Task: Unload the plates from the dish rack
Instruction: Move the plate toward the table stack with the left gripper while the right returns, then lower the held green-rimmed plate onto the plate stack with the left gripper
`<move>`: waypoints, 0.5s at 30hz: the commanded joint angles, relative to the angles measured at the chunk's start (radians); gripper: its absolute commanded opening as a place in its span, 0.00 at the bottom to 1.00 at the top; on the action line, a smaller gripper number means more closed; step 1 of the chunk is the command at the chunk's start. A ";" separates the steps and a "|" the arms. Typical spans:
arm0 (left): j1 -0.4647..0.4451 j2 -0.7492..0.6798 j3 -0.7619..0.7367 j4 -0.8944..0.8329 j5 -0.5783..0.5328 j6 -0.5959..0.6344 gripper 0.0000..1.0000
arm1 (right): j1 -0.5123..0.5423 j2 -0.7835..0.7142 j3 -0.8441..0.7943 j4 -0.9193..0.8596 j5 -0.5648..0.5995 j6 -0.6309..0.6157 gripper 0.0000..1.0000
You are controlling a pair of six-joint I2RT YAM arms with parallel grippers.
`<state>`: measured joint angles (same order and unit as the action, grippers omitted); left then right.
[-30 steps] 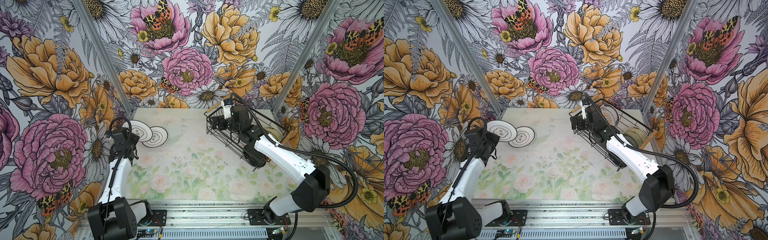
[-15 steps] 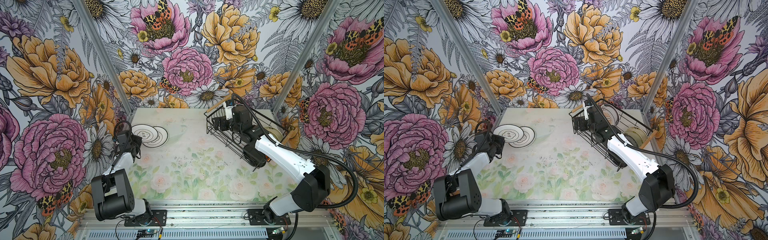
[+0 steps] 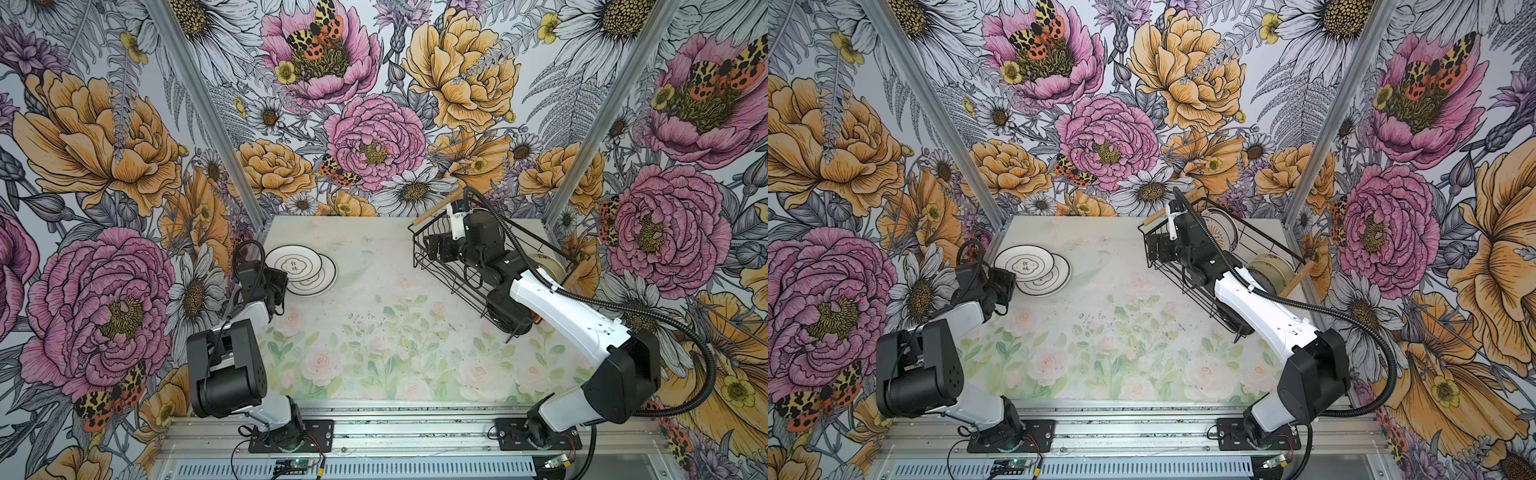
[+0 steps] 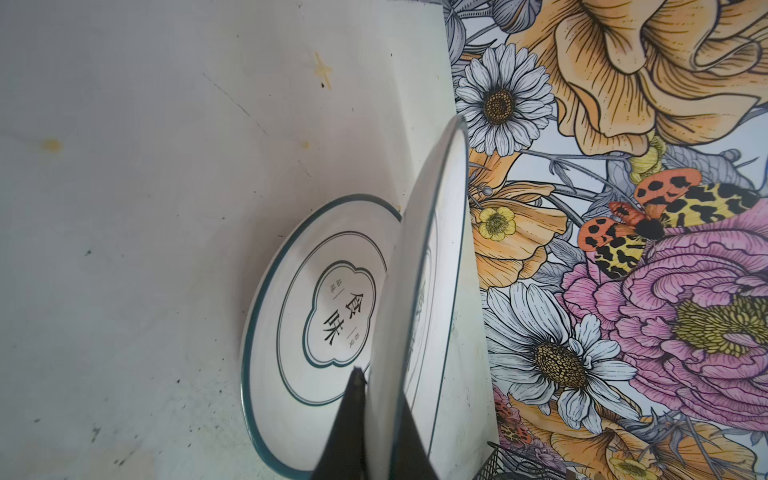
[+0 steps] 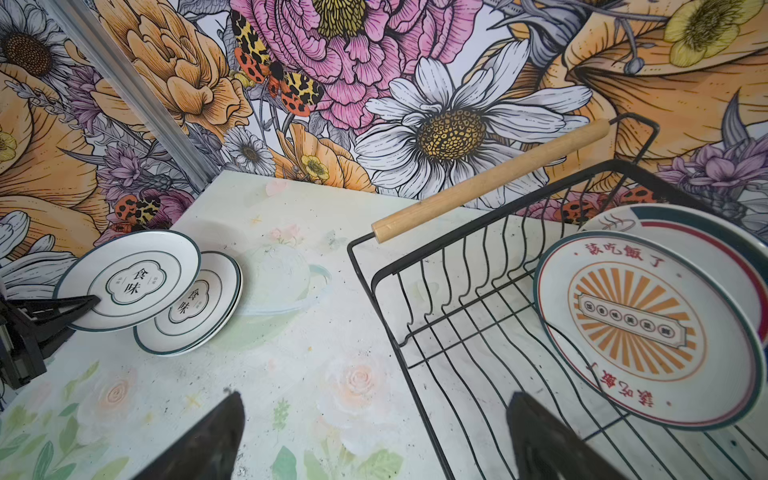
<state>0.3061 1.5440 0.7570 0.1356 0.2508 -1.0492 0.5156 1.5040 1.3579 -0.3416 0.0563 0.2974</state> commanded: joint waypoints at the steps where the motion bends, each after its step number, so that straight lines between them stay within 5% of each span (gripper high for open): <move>1: 0.003 0.025 0.006 0.096 0.053 -0.014 0.00 | -0.008 -0.027 -0.009 -0.008 0.005 0.008 0.99; 15: -0.008 0.125 0.029 0.156 0.106 -0.016 0.00 | -0.012 -0.039 -0.005 -0.020 0.017 0.018 1.00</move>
<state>0.3042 1.6592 0.7570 0.2146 0.3195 -1.0573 0.5095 1.5032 1.3563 -0.3584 0.0570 0.3058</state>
